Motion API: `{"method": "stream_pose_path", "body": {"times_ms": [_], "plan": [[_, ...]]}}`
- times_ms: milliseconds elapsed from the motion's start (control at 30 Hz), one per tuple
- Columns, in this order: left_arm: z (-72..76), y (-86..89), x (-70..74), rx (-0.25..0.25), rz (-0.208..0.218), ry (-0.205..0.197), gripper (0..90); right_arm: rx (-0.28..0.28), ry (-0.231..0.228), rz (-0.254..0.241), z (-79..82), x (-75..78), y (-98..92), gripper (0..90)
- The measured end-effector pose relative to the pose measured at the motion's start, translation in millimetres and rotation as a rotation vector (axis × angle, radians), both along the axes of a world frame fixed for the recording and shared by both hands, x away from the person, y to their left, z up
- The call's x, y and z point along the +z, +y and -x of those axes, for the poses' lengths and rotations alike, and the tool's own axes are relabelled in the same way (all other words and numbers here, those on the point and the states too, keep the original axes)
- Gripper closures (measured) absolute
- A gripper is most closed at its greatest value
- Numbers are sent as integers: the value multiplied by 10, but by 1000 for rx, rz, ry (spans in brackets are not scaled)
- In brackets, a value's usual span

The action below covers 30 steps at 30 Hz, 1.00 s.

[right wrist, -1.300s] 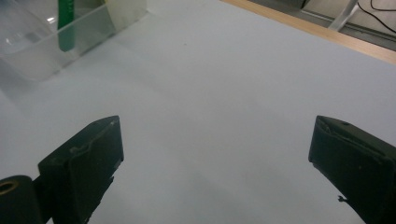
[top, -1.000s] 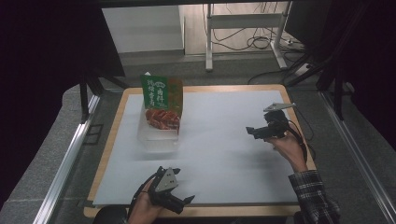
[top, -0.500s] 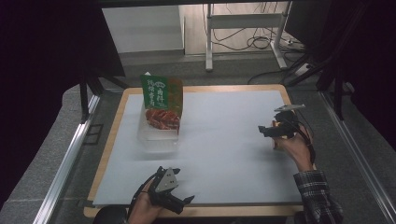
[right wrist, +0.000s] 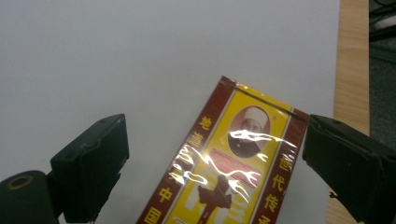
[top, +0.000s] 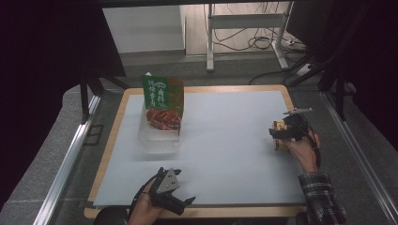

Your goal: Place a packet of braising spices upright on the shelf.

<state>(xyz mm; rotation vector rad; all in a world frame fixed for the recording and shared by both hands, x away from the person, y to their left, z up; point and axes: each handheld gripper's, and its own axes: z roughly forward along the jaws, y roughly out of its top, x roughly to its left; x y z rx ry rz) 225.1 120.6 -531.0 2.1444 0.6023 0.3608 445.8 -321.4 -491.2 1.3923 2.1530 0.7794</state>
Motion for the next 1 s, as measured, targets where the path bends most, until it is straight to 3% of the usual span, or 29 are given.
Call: {"method": "stream_pose_path", "body": {"times_ms": [467,633,833,1000], "plan": [[4,-6,-1,-2,-3,-1,0,-34,76,38,-34,-144,-22,87],[5,-10,-2,-5,-6,-1,0,-48,108,24,-39,-161,-45,141],[6,-12,-3,-6,-7,-1,0,-46,135,5,-24,-130,-36,283],[6,-14,-3,-7,-9,-1,0,-53,153,6,-21,-110,-27,314]]}}
